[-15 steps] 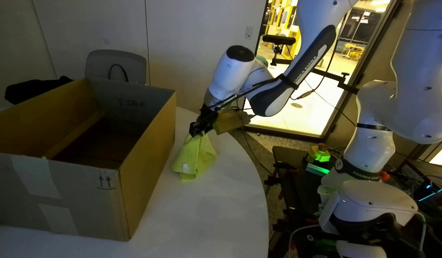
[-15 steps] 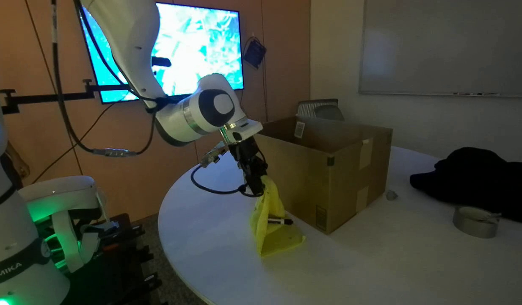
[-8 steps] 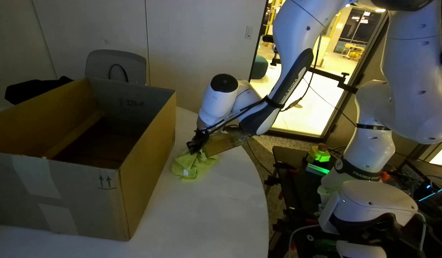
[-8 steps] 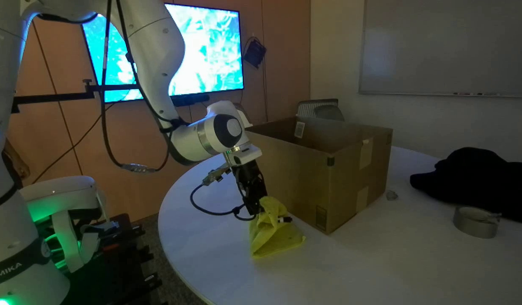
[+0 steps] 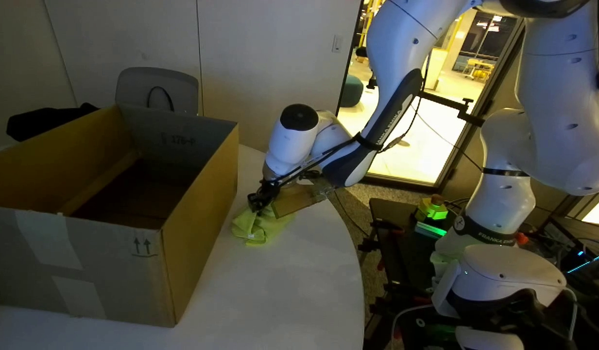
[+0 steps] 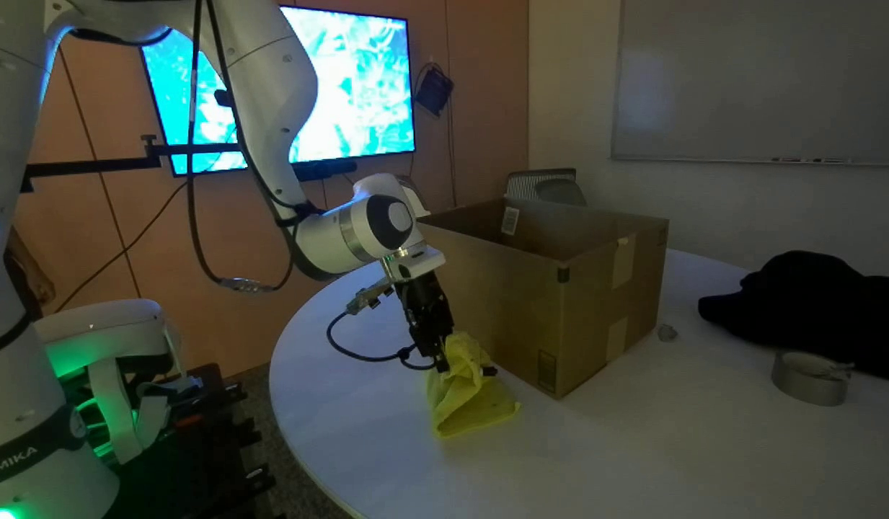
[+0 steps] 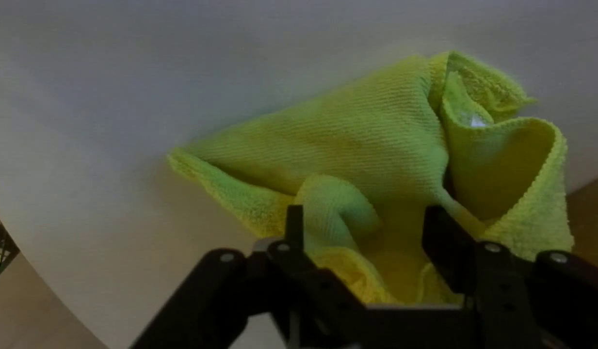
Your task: Put the marker on the yellow cloth then fold up the cloth and put it into the box
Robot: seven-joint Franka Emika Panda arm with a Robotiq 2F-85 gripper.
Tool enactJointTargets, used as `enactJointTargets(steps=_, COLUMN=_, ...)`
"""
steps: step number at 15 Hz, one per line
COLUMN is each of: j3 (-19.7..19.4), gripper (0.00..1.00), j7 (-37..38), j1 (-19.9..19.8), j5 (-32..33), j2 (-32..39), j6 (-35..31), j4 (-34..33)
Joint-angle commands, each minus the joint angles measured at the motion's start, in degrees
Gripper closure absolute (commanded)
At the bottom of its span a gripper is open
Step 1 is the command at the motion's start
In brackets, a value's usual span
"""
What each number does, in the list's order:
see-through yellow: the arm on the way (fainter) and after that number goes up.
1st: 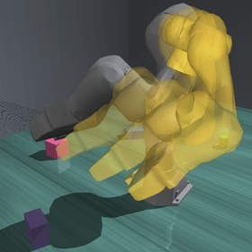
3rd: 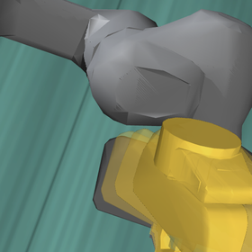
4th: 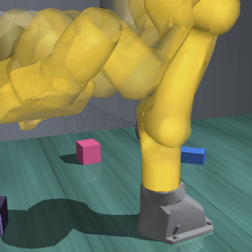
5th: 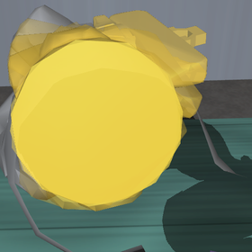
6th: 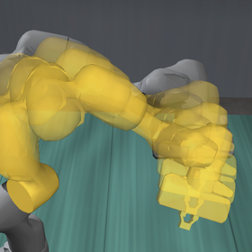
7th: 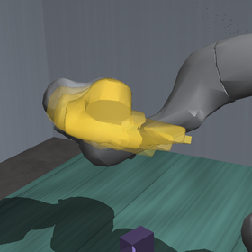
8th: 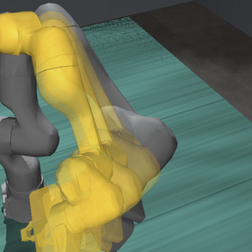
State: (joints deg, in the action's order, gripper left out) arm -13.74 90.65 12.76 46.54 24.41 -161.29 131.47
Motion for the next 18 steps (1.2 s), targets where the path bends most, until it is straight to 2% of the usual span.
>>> enactJointTargets(steps=1, j3=0.28, gripper=0.03, j7=0.07, j1=1.4, j5=0.81, j2=-4.33, j6=0.48, j4=1.99)
enactJointTargets(steps=2, j3=0.76, gripper=0.0, j7=-0.74, j1=1.61, j5=0.68, j2=-5.47, j6=0.62, j4=2.45)
enactJointTargets(steps=7, j3=4.96, gripper=0.0, j7=-7.65, j1=0.49, j5=-2.71, j2=-9.7, j6=0.6, j4=3.74)
enactJointTargets(steps=9, j3=6.96, gripper=0.0, j7=-12.49, j1=-0.4, j5=-5.35, j2=-10.29, j6=0.93, j4=3.77)
enactJointTargets(steps=11, j3=9.46, gripper=0.0, j7=-21.06, j1=-2.34, j5=-9.51, j2=-10.09, j6=0.82, j4=3.7)
enactJointTargets(steps=16, j3=20.0, gripper=0.0, j7=-41.83, j1=-13.77, j5=-12.87, j2=-6.99, j6=2.88, j4=2.3)
enactJointTargets(steps=18, j3=22.07, gripper=0.0, j7=-50.03, j1=-17.68, j5=-13.68, j2=-5.8, j6=5.39, j4=0.56)
